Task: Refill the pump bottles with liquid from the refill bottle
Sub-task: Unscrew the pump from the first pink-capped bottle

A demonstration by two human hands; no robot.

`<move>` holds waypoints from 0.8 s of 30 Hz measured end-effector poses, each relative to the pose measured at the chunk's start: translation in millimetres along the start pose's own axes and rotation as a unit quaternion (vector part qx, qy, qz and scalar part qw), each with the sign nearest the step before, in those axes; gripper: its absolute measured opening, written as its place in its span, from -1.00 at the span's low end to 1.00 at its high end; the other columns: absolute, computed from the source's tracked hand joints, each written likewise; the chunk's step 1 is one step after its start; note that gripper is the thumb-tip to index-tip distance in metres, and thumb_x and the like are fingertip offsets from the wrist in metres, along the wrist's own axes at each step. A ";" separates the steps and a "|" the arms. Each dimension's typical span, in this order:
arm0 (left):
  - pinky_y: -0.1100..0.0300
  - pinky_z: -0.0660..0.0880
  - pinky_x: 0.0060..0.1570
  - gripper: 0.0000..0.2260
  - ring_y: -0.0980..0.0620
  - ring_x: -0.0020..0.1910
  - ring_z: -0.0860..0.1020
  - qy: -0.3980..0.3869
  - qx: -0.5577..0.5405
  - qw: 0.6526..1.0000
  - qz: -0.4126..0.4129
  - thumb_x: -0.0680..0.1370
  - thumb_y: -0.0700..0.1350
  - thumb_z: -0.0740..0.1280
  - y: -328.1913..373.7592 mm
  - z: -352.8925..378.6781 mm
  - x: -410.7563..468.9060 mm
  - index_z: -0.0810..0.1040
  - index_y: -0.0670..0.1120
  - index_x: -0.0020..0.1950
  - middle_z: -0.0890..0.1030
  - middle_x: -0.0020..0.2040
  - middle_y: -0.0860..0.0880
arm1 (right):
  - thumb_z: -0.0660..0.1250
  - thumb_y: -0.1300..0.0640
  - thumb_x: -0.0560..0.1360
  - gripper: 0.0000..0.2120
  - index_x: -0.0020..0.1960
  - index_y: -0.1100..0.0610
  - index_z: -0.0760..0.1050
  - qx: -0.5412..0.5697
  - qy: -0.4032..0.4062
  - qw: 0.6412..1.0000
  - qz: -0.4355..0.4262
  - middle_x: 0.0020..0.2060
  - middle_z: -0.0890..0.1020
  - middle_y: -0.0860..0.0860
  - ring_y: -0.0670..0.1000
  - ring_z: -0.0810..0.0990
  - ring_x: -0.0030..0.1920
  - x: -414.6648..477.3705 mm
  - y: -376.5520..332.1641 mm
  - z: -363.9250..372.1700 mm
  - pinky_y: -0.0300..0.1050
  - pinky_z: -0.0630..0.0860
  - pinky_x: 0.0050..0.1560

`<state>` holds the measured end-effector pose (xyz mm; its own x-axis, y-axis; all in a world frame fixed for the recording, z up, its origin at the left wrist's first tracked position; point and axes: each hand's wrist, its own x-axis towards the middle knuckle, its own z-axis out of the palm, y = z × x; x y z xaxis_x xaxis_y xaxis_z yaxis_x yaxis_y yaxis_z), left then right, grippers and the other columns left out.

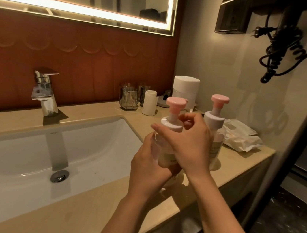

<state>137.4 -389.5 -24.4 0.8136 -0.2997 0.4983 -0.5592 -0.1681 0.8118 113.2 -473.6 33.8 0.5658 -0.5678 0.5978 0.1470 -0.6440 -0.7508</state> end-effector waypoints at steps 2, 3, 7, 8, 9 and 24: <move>0.36 0.47 0.05 -0.29 0.27 0.08 0.48 0.004 0.011 1.000 0.006 0.25 0.08 0.55 -2.2 -0.8 -1.0 0.18 0.37 0.20 0.43 0.06 0.36 | 0.49 -0.27 0.17 -0.43 0.07 -0.05 0.47 0.040 -0.028 0.999 -0.004 0.02 0.60 -0.12 -0.12 0.54 0.03 1.1 1.9 -2.8 -0.26 0.50 0.00; 0.29 0.48 0.10 -0.27 0.22 0.12 0.48 0.004 0.014 1.000 0.009 0.25 0.06 0.56 -3.4 -1.2 -1.3 0.18 0.34 0.23 0.44 0.10 0.33 | 0.45 -0.29 0.17 -0.42 0.09 -0.05 0.49 0.060 -0.053 0.997 -0.005 0.04 0.61 -0.11 -0.15 0.54 0.03 2.6 3.2 -5.7 -0.32 0.47 -0.02; 0.11 0.50 0.17 -0.24 0.16 0.19 0.47 -0.006 0.005 1.000 -0.001 0.23 0.08 0.57 -6.4 -2.2 -0.1 0.18 0.31 0.27 0.46 0.21 0.24 | 0.32 -0.27 0.23 -0.50 0.14 -0.20 0.42 0.114 -0.143 0.983 -0.008 0.15 0.54 -0.13 -0.29 0.47 0.09 5.4 7.8 -17.1 -0.46 0.43 -0.11; 0.13 0.50 0.17 -0.24 0.17 0.18 0.47 -0.009 0.004 1.000 -0.001 0.23 0.09 0.57 -7.2 -2.3 0.5 0.18 0.32 0.27 0.45 0.18 0.28 | 0.31 -0.22 0.28 -0.55 0.16 -0.21 0.40 0.135 -0.165 0.977 -0.010 0.18 0.53 -0.12 -0.32 0.45 0.10 4.3 8.2 -18.5 -0.50 0.43 -0.13; 0.16 0.50 0.16 -0.24 0.20 0.17 0.47 -0.009 0.003 1.000 0.000 0.23 0.09 0.57 -7.4 -2.4 0.5 0.18 0.32 0.26 0.43 0.15 0.33 | 0.29 -0.17 0.33 -0.59 0.17 -0.22 0.39 0.158 -0.186 0.970 -0.008 0.21 0.52 -0.11 -0.31 0.44 0.13 2.8 8.0 -20.0 -0.53 0.43 -0.13; 0.22 0.52 0.10 -0.26 0.22 0.11 0.49 -0.013 -0.014 1.000 -0.004 0.22 0.06 0.56 -8.4 -5.9 -2.5 0.20 0.35 0.24 0.43 0.05 0.39 | 0.36 -0.16 0.31 -0.60 0.12 -0.16 0.42 0.162 -0.125 0.979 -0.008 0.03 0.55 -0.30 -0.32 0.52 0.05 -3.9 1.8 -9.1 -0.46 0.45 -0.01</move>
<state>141.1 -381.9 -30.7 0.8137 -0.3232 0.4832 -0.5472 -0.1449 0.8244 103.9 -477.2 32.6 0.7369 -0.3897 0.5524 0.3838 -0.4315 -0.8164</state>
